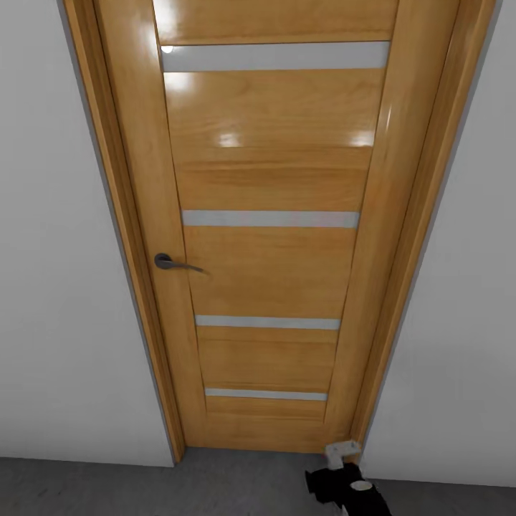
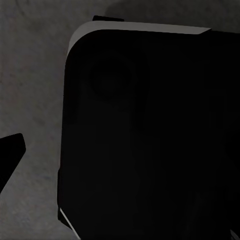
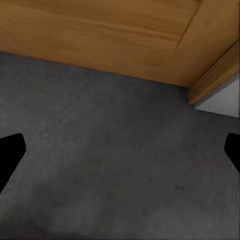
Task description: Move the two storage containers from the living room to the garage. In the garage, place one container on the floor and stack the other container on top of it (either order is fine).
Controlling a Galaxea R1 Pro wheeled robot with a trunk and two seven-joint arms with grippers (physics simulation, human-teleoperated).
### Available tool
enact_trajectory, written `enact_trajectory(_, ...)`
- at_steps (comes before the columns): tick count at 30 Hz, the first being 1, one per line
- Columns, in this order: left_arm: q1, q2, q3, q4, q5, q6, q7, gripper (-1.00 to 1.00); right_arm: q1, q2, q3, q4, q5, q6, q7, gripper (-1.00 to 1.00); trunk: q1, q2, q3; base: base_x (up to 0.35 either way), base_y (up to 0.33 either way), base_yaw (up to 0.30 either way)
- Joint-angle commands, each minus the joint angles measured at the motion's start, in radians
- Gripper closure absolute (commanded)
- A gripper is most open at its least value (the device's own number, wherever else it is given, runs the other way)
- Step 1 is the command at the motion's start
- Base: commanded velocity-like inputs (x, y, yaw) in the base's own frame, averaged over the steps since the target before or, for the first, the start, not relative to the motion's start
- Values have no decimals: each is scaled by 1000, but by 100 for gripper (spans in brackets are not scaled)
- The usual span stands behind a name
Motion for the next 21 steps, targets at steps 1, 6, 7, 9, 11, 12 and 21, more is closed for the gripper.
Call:
enact_trajectory(1, 0, 0, 0, 0, 9, -2, 1, -100, -23, 11, 1, -13, 8, 31, -2, -100, 0, -1, -1, 0, 0, 0)
enact_trajectory(6, 0, 1, 1, 0, 9, -3, 1, -100, -192, 86, 5, -38, 15, 178, -8, -100, 0, -1, -1, 0, 0, 0)
enact_trajectory(7, 0, 1, 2, 0, 9, -3, 1, -100, -231, 86, 5, -41, 16, 208, -8, -100, 0, -1, -1, 0, 0, 0)
enact_trajectory(9, 0, 1, 3, 0, 10, -4, 2, -100, -272, 86, 5, -43, 14, 233, -8, -100, 0, -1, -1, 0, 0, 0)
enact_trajectory(11, 0, -1, 3, 0, 10, -4, 2, -100, -348, 86, 5, -45, 10, 267, -6, -100, 0, -1, -1, 0, 0, 0)
enact_trajectory(12, 0, -1, 3, 0, 9, -4, 1, -100, -379, 86, 5, -45, 9, 272, -5, -100, 0, -1, -1, 0, 0, 0)
enact_trajectory(21, 0, -1, 2, -2, 8, -4, 1, -100, -451, 86, 210, -162, 26, 267, -10, -100, 0, -1, -1, 0, 0, 0)
